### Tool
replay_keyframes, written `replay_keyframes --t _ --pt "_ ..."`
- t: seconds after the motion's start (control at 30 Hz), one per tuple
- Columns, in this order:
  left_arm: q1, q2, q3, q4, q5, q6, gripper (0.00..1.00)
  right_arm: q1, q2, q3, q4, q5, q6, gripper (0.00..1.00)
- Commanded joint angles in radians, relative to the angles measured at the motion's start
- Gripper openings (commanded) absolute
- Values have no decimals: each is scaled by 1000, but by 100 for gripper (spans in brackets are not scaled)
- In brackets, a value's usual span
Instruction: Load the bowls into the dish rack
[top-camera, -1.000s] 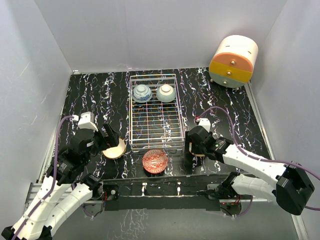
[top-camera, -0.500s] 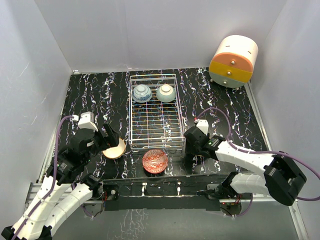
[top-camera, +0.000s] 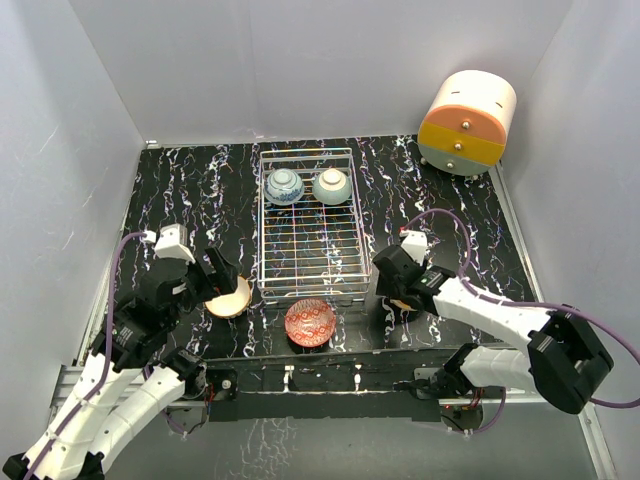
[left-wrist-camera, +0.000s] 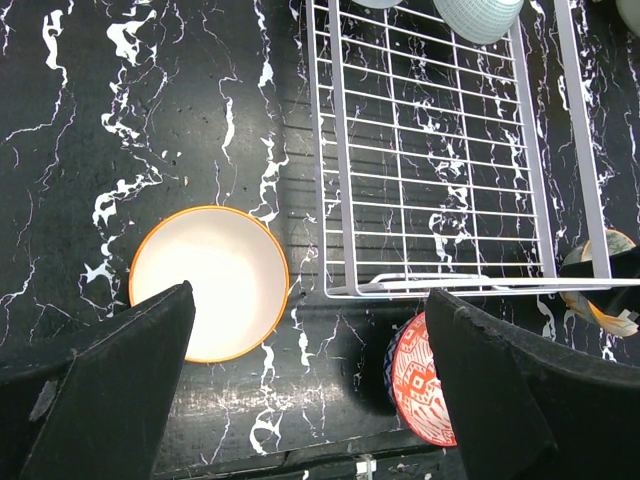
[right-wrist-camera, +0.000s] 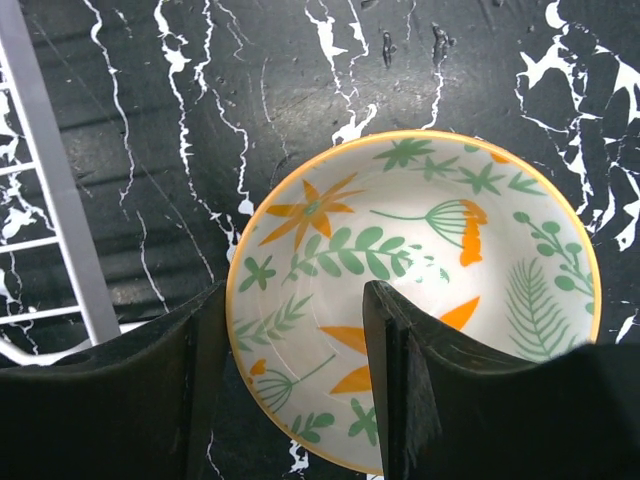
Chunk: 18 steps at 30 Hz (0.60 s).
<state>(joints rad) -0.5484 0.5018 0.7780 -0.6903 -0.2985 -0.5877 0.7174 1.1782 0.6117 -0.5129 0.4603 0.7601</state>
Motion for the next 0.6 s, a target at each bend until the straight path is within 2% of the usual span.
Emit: replay_keyframes --t 0.0,0.2,0.27,0.57 --pt "-2 -22 37 -17 1 -4 97 -20 10 24 32 35 -4 54" --pt "-2 -20 34 -18 5 -5 97 -58 29 23 41 21 -17 53" --pt "-2 -23 32 -17 4 -7 97 -69 36 25 45 19 -21 45" --pt "-2 -29 33 -19 5 -9 97 -122 81 39 64 -14 -52 45"
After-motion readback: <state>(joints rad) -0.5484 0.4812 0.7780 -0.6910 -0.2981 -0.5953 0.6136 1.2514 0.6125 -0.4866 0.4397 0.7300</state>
